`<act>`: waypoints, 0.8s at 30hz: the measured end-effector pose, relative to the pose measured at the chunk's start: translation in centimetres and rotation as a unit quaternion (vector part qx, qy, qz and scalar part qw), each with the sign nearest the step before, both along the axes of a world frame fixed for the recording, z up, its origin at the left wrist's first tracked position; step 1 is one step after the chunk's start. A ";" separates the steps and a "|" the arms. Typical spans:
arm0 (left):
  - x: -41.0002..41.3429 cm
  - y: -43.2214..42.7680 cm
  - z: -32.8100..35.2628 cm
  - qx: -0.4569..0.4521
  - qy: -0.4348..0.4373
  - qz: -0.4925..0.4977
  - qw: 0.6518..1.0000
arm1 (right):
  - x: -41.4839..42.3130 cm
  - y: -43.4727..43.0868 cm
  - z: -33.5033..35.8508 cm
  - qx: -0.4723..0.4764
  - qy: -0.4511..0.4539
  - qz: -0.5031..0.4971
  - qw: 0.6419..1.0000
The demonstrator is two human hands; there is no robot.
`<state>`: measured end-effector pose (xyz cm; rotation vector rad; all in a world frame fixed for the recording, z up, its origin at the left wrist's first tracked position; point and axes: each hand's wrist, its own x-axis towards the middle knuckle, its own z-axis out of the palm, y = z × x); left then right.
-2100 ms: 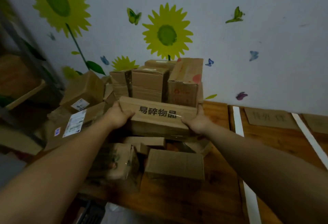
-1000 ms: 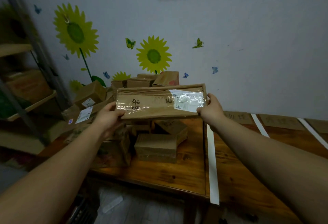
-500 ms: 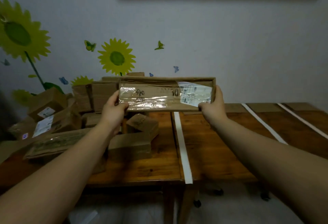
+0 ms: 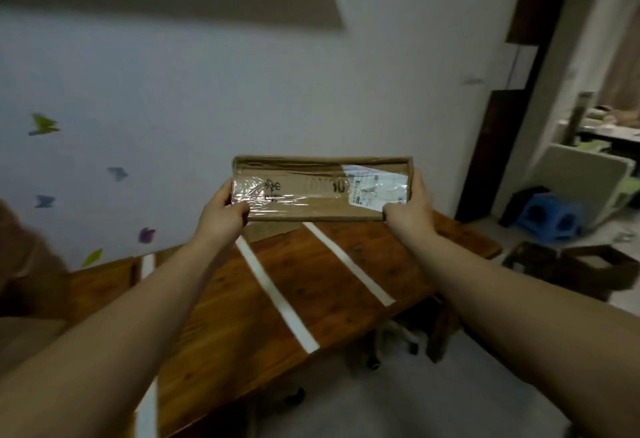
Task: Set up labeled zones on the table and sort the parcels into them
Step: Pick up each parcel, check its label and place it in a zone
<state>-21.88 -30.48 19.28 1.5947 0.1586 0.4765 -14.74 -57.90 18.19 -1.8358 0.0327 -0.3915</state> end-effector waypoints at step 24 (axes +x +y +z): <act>46.1 -26.8 -8.7 -0.012 0.151 -0.086 0.985 | 38.7 -27.5 -6.5 -0.189 0.096 -0.088 0.973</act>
